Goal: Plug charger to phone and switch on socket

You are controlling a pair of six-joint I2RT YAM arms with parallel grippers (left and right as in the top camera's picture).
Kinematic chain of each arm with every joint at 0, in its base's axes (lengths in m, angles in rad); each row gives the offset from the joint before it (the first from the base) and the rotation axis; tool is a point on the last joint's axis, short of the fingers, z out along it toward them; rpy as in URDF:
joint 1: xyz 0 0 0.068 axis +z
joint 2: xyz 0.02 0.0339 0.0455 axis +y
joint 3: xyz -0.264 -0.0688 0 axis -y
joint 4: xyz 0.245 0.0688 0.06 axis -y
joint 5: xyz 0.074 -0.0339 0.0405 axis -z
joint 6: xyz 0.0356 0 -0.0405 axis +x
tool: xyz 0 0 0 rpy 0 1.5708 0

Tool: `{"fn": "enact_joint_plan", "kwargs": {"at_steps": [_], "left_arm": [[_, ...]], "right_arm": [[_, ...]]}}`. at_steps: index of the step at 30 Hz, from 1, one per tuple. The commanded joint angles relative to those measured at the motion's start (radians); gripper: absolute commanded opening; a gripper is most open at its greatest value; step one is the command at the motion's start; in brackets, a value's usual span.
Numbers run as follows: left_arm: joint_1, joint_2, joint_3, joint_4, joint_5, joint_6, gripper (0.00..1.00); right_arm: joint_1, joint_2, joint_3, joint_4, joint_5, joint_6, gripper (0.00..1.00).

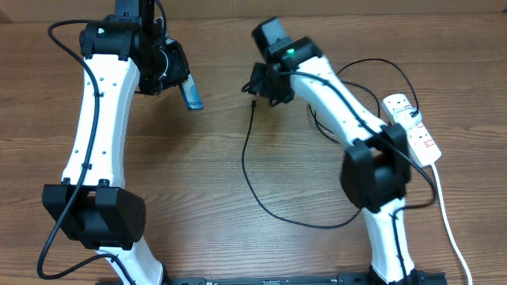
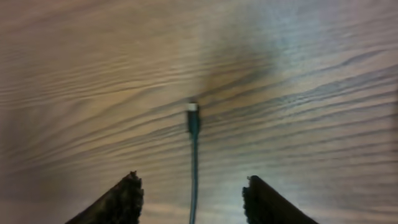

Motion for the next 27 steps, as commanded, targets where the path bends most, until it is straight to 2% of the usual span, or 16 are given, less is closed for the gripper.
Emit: {"fn": "enact_joint_plan", "kwargs": {"at_steps": [1, 10, 27], "left_arm": [[-0.003, -0.008, 0.015, 0.003, -0.005, -0.014, 0.04], [-0.003, -0.008, 0.015, 0.001, 0.002, -0.014, 0.04], [-0.003, -0.008, 0.015, 0.003, 0.021, -0.01, 0.04]], "right_arm": [[0.041, 0.037, 0.013, 0.005, 0.092, 0.042, 0.47], [0.107, 0.087, 0.008, 0.025, 0.208, 0.045, 0.41], [0.09, 0.184, 0.007, 0.055, 0.196, 0.014, 0.41]]}}
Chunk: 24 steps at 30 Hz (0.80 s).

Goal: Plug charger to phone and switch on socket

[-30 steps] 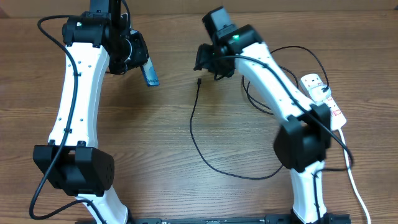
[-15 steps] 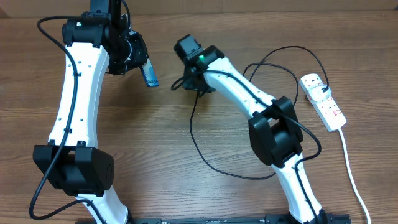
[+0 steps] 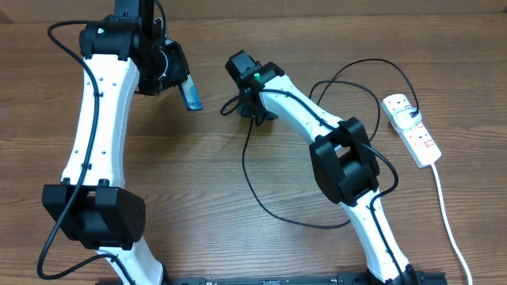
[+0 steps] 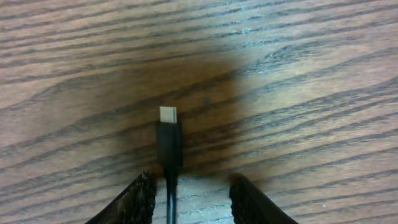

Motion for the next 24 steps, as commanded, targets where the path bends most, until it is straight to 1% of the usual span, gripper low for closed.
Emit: {"fn": "enact_joint_plan", "kwargs": {"at_steps": [1, 5, 8, 10, 11, 15, 18, 24], "left_arm": [[-0.003, -0.008, 0.015, 0.005, 0.02, -0.009, 0.04], [-0.003, -0.008, 0.015, 0.004, 0.02, -0.009, 0.04], [-0.003, -0.008, 0.015, 0.005, 0.02, -0.009, 0.04], [-0.003, -0.008, 0.015, 0.005, 0.02, -0.009, 0.04], [-0.003, -0.008, 0.015, 0.005, 0.02, -0.009, 0.04], [-0.004, -0.008, 0.015, 0.005, 0.02, -0.009, 0.04], [-0.002, -0.008, 0.015, 0.005, 0.02, -0.009, 0.04], [-0.002, -0.008, 0.015, 0.005, 0.021, -0.006, 0.04]], "right_arm": [[-0.001, 0.027, 0.005, 0.014, 0.007, -0.006, 0.41], [-0.001, 0.047, 0.005, 0.019, 0.007, -0.026, 0.34], [-0.001, 0.07, 0.004, 0.003, 0.006, -0.025, 0.27], [0.0, 0.08, 0.004, -0.004, 0.006, -0.025, 0.2], [0.0, 0.085, 0.003, -0.006, 0.006, -0.025, 0.19], [0.0, 0.089, 0.003, 0.0, -0.009, -0.026, 0.17], [0.0, 0.089, 0.003, 0.006, -0.029, -0.025, 0.12], [-0.003, 0.089, 0.003, 0.008, -0.056, -0.026, 0.08]]}}
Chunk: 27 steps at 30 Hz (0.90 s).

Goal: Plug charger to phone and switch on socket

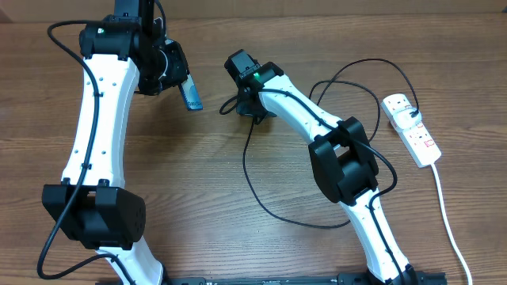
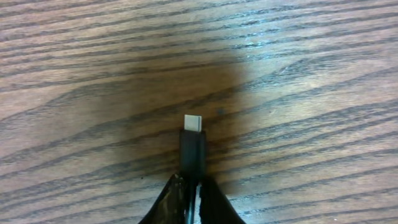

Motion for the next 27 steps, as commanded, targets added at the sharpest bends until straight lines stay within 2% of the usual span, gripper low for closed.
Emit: {"fn": "enact_joint_plan", "kwargs": {"at_steps": [1, 14, 18, 22, 27], "left_arm": [[-0.002, -0.008, 0.015, 0.005, 0.021, -0.006, 0.04], [-0.002, -0.008, 0.015, 0.008, 0.028, -0.005, 0.04], [-0.002, -0.008, 0.015, 0.019, 0.046, 0.008, 0.04], [-0.001, -0.008, 0.015, 0.111, 0.217, 0.082, 0.04], [0.013, -0.008, 0.015, 0.269, 0.42, 0.076, 0.04]], "right_arm": [[-0.003, 0.075, -0.01, -0.011, -0.04, -0.001, 0.07], [-0.031, 0.067, 0.045, -0.064, -0.091, -0.001, 0.04], [-0.056, 0.037, 0.076, -0.089, -0.165, -0.035, 0.04], [-0.075, -0.038, 0.103, -0.102, -0.307, -0.168, 0.04], [-0.08, -0.204, 0.109, -0.179, -0.378, -0.281, 0.04]]}}
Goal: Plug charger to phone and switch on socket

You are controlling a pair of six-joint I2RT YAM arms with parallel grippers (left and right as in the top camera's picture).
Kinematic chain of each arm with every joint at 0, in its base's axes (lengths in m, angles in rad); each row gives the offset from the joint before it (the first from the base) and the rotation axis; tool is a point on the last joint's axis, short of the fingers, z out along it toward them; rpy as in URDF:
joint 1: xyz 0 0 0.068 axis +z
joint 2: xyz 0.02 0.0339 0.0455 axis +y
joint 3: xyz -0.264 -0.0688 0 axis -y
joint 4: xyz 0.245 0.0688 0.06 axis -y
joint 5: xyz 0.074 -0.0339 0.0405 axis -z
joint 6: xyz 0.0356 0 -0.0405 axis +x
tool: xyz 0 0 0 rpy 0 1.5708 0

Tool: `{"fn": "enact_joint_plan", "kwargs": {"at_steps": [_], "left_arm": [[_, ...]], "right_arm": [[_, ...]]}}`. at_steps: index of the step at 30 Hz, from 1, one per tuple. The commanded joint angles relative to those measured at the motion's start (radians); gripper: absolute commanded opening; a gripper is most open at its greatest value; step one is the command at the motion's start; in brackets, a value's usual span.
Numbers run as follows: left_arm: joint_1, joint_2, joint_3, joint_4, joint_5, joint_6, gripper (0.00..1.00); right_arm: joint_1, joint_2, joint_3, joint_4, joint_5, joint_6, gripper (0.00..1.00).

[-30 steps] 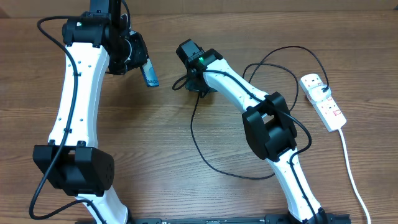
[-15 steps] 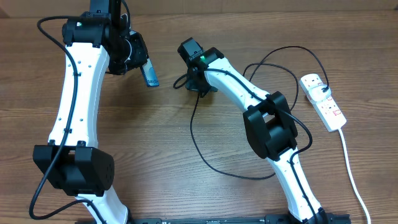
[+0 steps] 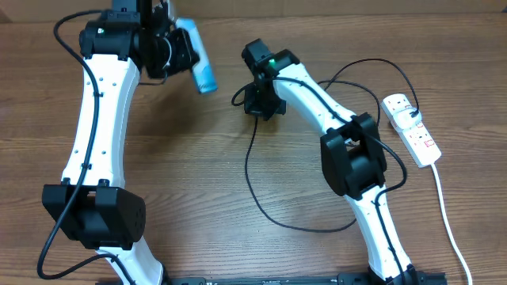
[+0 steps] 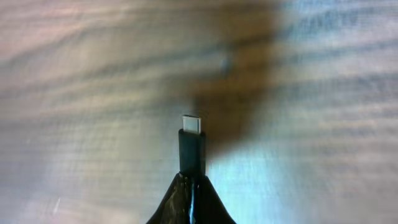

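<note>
A light blue phone (image 3: 200,62) hangs tilted above the far left of the table, with my left gripper (image 3: 181,49) shut on it. The black charger cable (image 3: 247,170) loops across the wooden table (image 3: 182,190) to the white socket strip (image 3: 416,133) at the right. Its free plug (image 4: 192,144) sticks out between the tips of my right gripper (image 4: 191,182), which is shut on it. The wood under the plug is blurred and the plug's shadow lies apart from it, so it is off the surface. In the overhead view my right gripper (image 3: 258,101) sits right of the phone.
The charger's mains plug (image 3: 402,106) sits in the strip at the far end. A white lead (image 3: 445,214) runs from the strip along the right edge. Cable loops (image 3: 341,79) lie behind the right arm. Both arm bases stand at the near edge.
My left gripper has carried the phone farther back and a little right, and the phone is tilted differently. My right gripper, still shut on the plug, has moved slightly right and up off the wood.
At first my right gripper stood open above the plug end lying on the table, while the left held the phone. Then its fingers sat on either side of the plug, then they were shut on it. Now the plug is off the table and the phone has shifted.
</note>
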Motion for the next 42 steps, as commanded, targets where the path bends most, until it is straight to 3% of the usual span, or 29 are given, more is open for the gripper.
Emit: {"fn": "enact_joint_plan", "kwargs": {"at_steps": [1, 13, 20, 24, 29, 31, 37, 42], "left_arm": [[0.017, -0.008, 0.015, 0.077, 0.235, 0.018, 0.04], [0.083, -0.008, 0.015, 0.452, 0.731, -0.138, 0.04], [0.074, -0.008, 0.015, 0.586, 0.959, -0.197, 0.04], [0.07, -0.008, 0.015, 0.587, 0.97, -0.193, 0.04], [0.08, -0.008, 0.015, 0.551, 0.866, -0.185, 0.04], [0.083, -0.008, 0.015, 0.482, 0.792, -0.14, 0.04], [0.074, -0.008, 0.015, 0.13, 0.28, -0.02, 0.04], [0.063, -0.008, 0.015, -0.032, -0.071, -0.068, 0.04]], "right_arm": [[0.002, -0.204, 0.042, -0.028, -0.087, -0.118, 0.04], [0.023, -0.632, 0.042, -0.162, -0.145, -0.248, 0.04], [0.106, -0.697, 0.042, -0.184, -0.129, -0.262, 0.04], [0.129, -0.697, 0.042, -0.183, 0.021, -0.185, 0.04], [0.108, -0.695, 0.039, -0.187, 0.129, -0.043, 0.04], [0.087, -0.691, 0.039, -0.193, 0.146, 0.008, 0.11], [0.021, -0.634, 0.014, -0.208, 0.195, 0.1, 0.58], [0.031, -0.531, -0.036, -0.206, 0.148, 0.1, 0.59]]}}
